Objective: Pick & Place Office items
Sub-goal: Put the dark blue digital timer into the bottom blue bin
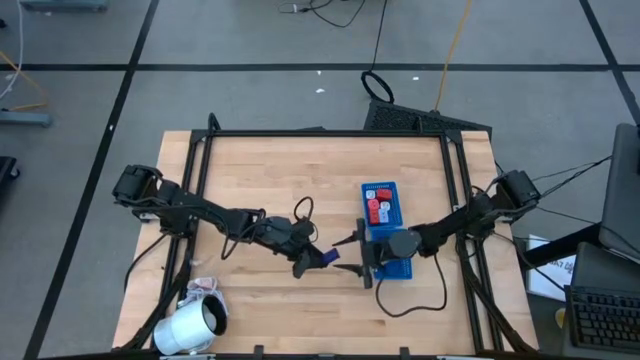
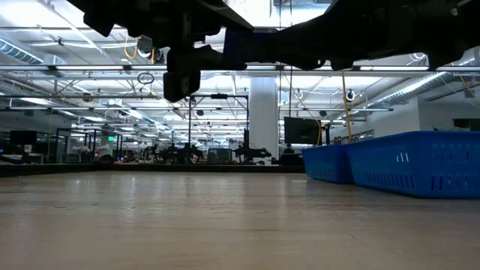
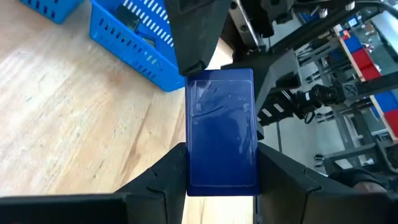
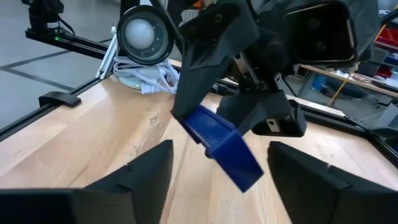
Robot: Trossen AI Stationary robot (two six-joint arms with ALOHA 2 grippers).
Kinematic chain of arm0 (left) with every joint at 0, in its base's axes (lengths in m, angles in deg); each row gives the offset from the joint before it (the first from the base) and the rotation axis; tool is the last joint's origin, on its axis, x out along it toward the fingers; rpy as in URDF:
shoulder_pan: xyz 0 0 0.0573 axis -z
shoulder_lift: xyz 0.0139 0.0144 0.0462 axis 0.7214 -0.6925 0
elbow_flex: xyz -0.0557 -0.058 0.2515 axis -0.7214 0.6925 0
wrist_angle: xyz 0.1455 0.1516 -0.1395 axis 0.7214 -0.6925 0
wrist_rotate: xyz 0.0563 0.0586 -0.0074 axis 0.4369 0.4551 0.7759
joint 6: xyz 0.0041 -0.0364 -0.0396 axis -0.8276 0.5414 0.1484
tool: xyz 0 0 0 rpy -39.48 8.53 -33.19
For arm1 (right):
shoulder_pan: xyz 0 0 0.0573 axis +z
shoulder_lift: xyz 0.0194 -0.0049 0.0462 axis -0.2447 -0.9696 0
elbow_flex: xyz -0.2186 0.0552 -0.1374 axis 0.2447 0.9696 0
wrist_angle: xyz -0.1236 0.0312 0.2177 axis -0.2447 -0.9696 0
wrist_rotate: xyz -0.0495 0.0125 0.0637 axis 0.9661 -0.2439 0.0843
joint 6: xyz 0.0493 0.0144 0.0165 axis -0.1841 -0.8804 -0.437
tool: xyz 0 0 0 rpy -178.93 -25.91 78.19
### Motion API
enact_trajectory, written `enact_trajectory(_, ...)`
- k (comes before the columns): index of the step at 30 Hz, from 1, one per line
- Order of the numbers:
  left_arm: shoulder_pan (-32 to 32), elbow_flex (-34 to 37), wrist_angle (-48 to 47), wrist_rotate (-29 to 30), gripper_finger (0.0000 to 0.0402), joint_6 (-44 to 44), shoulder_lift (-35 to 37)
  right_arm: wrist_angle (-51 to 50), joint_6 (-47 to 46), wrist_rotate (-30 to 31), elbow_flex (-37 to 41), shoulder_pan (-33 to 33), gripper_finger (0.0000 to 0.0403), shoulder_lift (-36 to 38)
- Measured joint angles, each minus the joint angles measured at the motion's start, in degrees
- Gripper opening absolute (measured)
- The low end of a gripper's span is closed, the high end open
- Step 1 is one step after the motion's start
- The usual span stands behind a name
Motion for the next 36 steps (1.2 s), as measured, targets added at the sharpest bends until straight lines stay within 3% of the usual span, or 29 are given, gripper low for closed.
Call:
enact_trajectory(8, 0.02, -0.02, -0.27, -0.09, 0.0158, 0.06, 0.0, -0.06, 2.18, -0.02, -0.02, 0.0, 0.0141, 0.44)
enact_trajectory(14, 0.06, -0.02, 0.11, -0.24, 0.0187, -0.8, 0.0, -0.52, 4.53, -0.06, -0.02, 0.0, 0.0054, 0.44)
enact_trajectory(21, -0.79, -0.02, 3.02, -2.45, 0.0211, -4.83, 0.02, -0.78, 3.64, -0.41, -0.02, 0.02, 0.0049, 0.44)
enact_trajectory(29, -5.49, -0.04, 3.24, -21.14, 0.0224, -9.52, 3.82, -1.65, 2.32, -0.03, -0.02, -0.02, 0.0051, 0.44)
enact_trajectory(36, -2.9, -0.07, -1.63, -17.45, 0.0225, -24.39, 12.43, -9.5, 0.3, 0.08, 0.0, 0.0, 0.0051, 4.82)
